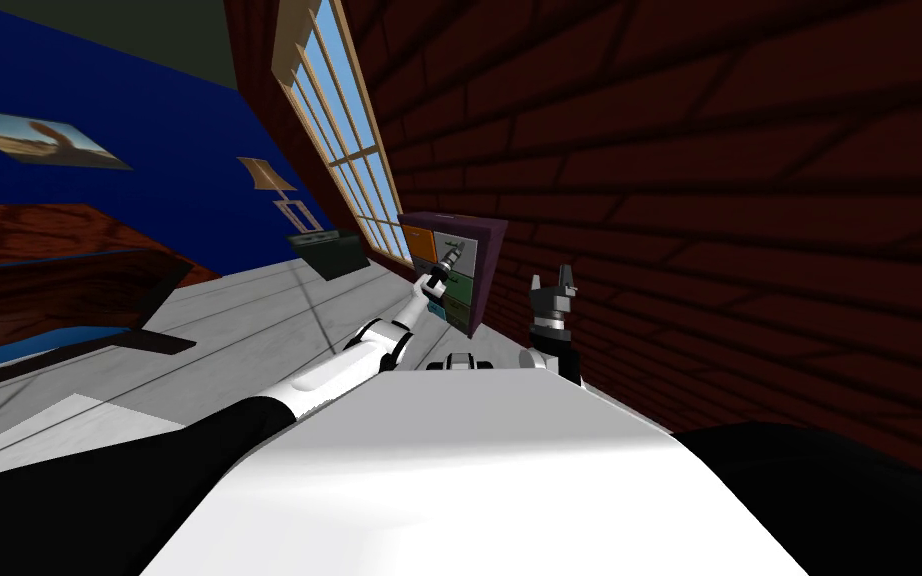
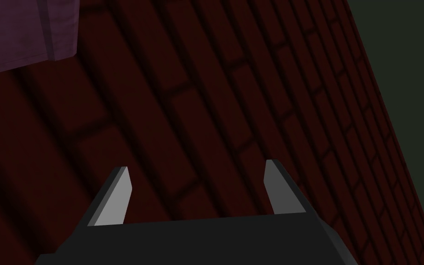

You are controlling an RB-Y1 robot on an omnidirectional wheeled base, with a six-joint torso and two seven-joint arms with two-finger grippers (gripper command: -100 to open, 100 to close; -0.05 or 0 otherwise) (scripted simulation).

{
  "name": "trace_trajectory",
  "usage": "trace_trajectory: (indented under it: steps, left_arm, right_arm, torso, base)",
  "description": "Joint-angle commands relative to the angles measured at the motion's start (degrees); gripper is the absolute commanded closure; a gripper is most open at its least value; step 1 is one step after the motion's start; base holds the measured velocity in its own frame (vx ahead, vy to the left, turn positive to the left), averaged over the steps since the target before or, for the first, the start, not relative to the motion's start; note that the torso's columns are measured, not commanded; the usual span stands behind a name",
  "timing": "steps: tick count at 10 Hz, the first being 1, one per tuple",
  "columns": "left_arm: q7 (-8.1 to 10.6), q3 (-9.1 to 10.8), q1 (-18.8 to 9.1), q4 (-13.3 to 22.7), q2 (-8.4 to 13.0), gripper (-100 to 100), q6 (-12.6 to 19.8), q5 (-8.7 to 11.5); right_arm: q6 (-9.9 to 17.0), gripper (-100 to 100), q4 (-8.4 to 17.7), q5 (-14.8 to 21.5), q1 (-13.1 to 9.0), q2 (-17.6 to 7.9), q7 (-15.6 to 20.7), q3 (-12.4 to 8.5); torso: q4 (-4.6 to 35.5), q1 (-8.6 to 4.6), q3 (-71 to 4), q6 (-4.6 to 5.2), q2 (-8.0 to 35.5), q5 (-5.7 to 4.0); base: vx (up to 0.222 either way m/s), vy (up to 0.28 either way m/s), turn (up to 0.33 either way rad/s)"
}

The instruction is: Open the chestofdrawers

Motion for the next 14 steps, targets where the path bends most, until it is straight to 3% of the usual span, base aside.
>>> trace_trajectory:
  steps: [1,14]
  left_arm:
    - [0.99,-0.63,-1.6,0.4,0.5,-100,2.9,-0.2]
    - [6.29,-3.71,-10.5,4.1,2.5,-100,18.4,-1.3]
  right_arm:
    - [0.0,0,0.0,0.0,0.0,0.0,0.0,0.0]
    - [0.0,0,0.0,0.0,0.0,0.0,0.0,0.0]
  torso:
    - [0.0,-0.01,0.0,0.00,0.0,0.00]
    - [0.0,-0.02,0.0,0.00,0.0,0.00]
  base:
    - [-0.031,0.032,-0.036]
    - [-0.036,0.036,-0.040]
